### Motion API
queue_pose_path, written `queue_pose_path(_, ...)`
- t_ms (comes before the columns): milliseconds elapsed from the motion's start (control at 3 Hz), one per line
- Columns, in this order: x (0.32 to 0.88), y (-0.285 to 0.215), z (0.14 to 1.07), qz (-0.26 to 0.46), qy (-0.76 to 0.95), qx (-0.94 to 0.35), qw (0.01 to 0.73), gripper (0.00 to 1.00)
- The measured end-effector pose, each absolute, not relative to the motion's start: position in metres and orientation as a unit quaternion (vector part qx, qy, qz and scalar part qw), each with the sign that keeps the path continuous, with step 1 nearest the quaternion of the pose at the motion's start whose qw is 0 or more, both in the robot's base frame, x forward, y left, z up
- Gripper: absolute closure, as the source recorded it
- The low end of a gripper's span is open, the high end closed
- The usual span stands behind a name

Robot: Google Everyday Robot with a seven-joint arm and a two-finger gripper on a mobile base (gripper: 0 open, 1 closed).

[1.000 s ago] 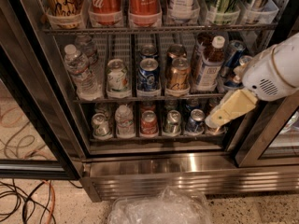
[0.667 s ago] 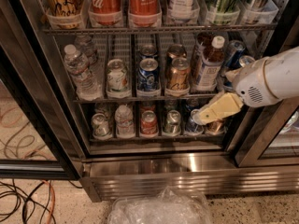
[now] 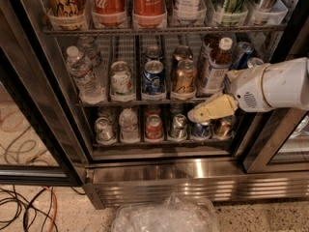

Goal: Pick orange can from middle shelf of fridge

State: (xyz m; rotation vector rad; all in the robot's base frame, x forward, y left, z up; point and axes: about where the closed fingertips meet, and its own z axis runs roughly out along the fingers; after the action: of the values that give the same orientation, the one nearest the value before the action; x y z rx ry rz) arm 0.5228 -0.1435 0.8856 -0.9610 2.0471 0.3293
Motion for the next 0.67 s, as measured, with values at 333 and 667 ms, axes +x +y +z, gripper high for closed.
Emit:
queue_pose_path(333, 0.5207, -0.1328, 0.8777, 0.136, 0.815, -0.360, 0.434, 0.00)
queue_pose_path(667, 0.5251, -0.1248, 0.8736, 0.135, 0.812, -0.330, 0.462, 0.00)
